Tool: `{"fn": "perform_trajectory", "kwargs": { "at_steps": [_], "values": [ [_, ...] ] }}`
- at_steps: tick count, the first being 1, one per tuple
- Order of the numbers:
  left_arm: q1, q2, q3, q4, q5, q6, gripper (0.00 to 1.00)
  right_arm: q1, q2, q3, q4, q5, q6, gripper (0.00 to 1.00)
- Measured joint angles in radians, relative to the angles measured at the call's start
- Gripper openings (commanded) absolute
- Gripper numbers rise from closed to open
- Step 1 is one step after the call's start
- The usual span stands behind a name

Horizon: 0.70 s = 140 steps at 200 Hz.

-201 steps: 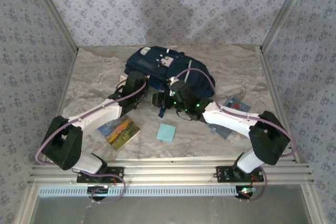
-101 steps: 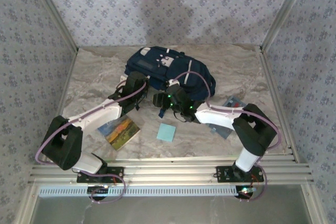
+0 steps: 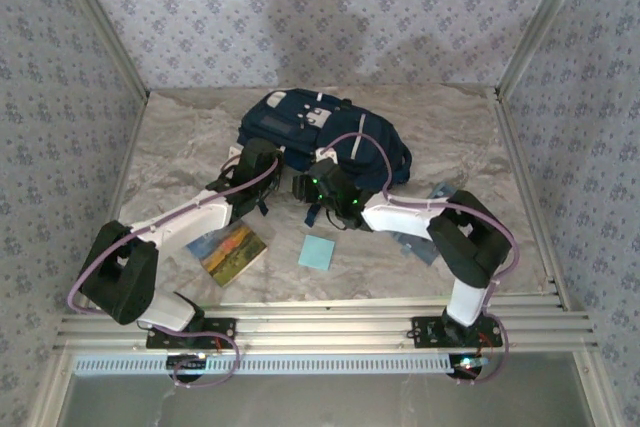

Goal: Pack books, pencil case, and school supplies into a backpack

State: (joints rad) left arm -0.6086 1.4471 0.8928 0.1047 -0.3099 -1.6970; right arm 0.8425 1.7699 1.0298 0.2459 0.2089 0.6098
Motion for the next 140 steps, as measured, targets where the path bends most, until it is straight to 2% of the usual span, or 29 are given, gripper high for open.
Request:
{"fn": "perform_trajectory", "kwargs": {
  "at_steps": [36,84,140],
  "values": [
    [0.000,-0.001,0.000,0.001,0.003,-0.007,0.00,-0.018,0.016,0.003,0.016,-0.002,0.005,0.34],
    [0.000,-0.005,0.000,0.002,0.003,-0.007,0.00,-0.034,0.016,0.003,0.025,-0.024,0.002,0.01],
    [0.003,-0.005,-0.011,0.003,0.003,-0.006,0.00,-0.062,-0.017,0.000,-0.008,-0.092,-0.029,0.00]
  ]
}}
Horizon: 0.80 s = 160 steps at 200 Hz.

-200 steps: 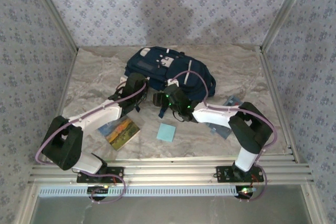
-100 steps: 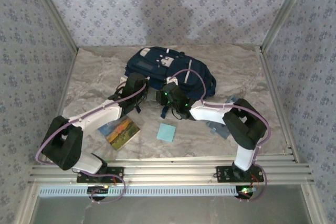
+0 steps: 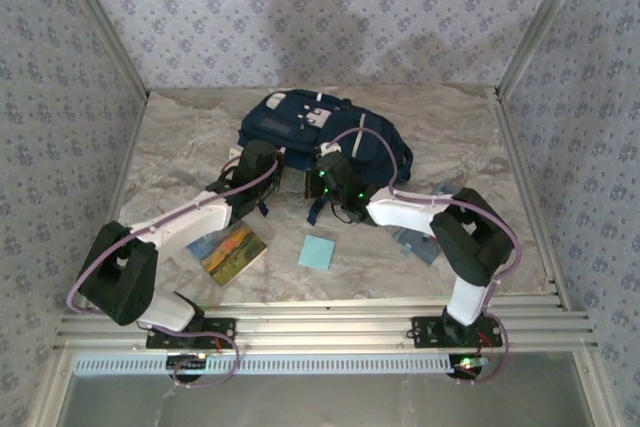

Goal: Pack books, pencil case, and school supplies into a backpack

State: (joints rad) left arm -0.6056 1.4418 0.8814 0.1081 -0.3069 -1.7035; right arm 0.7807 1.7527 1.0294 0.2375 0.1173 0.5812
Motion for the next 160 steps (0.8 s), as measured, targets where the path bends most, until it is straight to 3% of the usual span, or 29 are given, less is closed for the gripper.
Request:
{"fn": "perform_trajectory", "kwargs": {
  "at_steps": [81,160],
  "values": [
    [0.054,0.052,0.000,0.028,0.037,0.014,0.00,-0.119,-0.106,-0.087,-0.155,-0.215,-0.031,0.00],
    [0.078,0.064,0.011,0.026,0.080,0.064,0.00,-0.173,-0.184,-0.106,-0.293,-0.270,-0.140,0.00]
  ]
}}
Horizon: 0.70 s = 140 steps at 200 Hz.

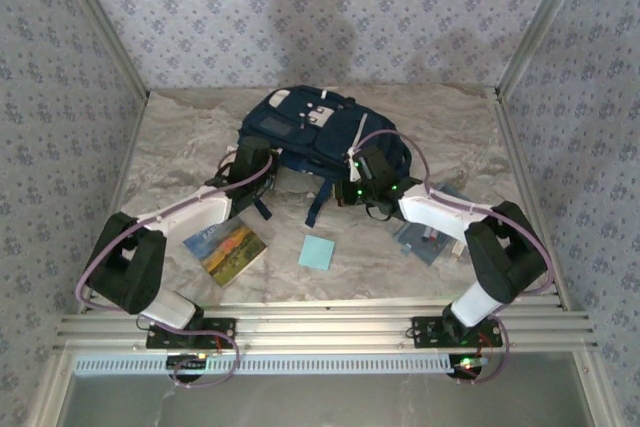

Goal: Pack books, pencil case, and school supplies into a backpack

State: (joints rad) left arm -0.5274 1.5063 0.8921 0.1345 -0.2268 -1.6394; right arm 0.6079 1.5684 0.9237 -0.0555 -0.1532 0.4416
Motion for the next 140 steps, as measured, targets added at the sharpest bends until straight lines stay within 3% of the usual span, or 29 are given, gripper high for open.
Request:
{"fn": "perform_trajectory", "kwargs": {
  "at_steps": [75,116,127,140],
  "values": [
    [0.107,0.085,0.066,0.000,0.158,0.148,0.00,-0.128,-0.070,-0.012,-0.183,-0.070,-0.191,0.00],
    [0.182,0.249,0.195,0.007,0.290,0.264,0.00,-0.161,-0.069,-0.016,-0.207,-0.122,-0.217,0.00],
    [0.201,0.301,0.239,0.020,0.342,0.291,0.12,-0.153,-0.063,-0.016,-0.194,-0.145,-0.198,0.00],
    [0.221,0.344,0.272,0.041,0.389,0.318,0.39,-0.133,-0.042,-0.016,-0.172,-0.166,-0.167,0.00]
  ]
}}
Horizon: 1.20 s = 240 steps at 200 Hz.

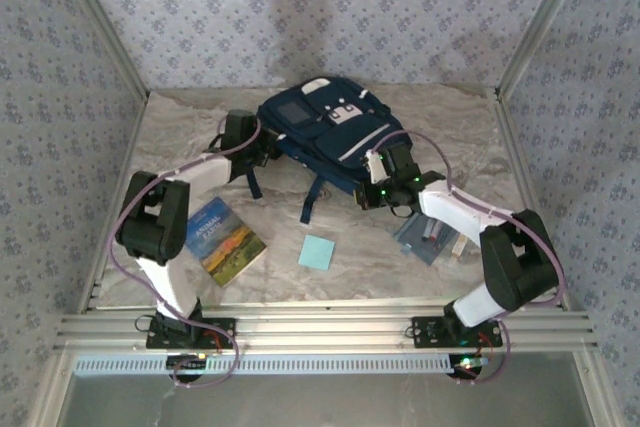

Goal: Pack books, pencil case, and school supplies into a backpack

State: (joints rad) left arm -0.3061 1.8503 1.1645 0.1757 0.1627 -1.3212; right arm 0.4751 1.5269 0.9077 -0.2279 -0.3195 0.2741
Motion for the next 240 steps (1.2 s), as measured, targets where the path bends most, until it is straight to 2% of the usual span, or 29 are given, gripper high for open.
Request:
{"fn": "perform_trajectory", "kwargs": {
  "at_steps": [17,24,44,68,96,116,169,196,223,240],
  "values": [
    [0.026,0.013,0.005,0.023,-0.003,0.015,0.72,0.041,0.057,0.010,0.028,-0.015,0.050,0.00],
    [0.034,0.008,0.004,0.027,-0.008,0.018,0.82,0.059,0.088,0.019,0.039,-0.019,0.073,0.00],
    [0.044,-0.031,-0.019,0.032,-0.020,0.029,0.84,0.102,0.174,0.063,0.073,-0.028,0.137,0.00],
    [0.027,-0.150,-0.105,0.006,-0.020,0.030,0.84,0.131,0.256,0.139,0.122,-0.045,0.215,0.00],
    [-0.029,-0.296,-0.217,-0.023,-0.029,-0.008,0.82,0.147,0.344,0.260,0.159,-0.087,0.282,0.00],
    [-0.085,-0.344,-0.276,-0.036,-0.042,-0.046,0.80,0.164,0.370,0.314,0.172,-0.116,0.311,0.00],
    [-0.109,-0.309,-0.308,-0.058,-0.047,-0.111,0.76,0.175,0.370,0.332,0.199,-0.146,0.352,0.00],
    [-0.121,-0.242,-0.307,-0.041,-0.047,-0.139,0.70,0.183,0.370,0.332,0.208,-0.153,0.372,0.00],
    [-0.141,-0.176,-0.286,-0.010,-0.047,-0.164,0.55,0.188,0.368,0.322,0.218,-0.170,0.410,0.00],
    [-0.153,-0.153,-0.276,0.024,-0.044,-0.177,0.34,0.188,0.362,0.307,0.210,-0.174,0.440,0.00]
  ]
}}
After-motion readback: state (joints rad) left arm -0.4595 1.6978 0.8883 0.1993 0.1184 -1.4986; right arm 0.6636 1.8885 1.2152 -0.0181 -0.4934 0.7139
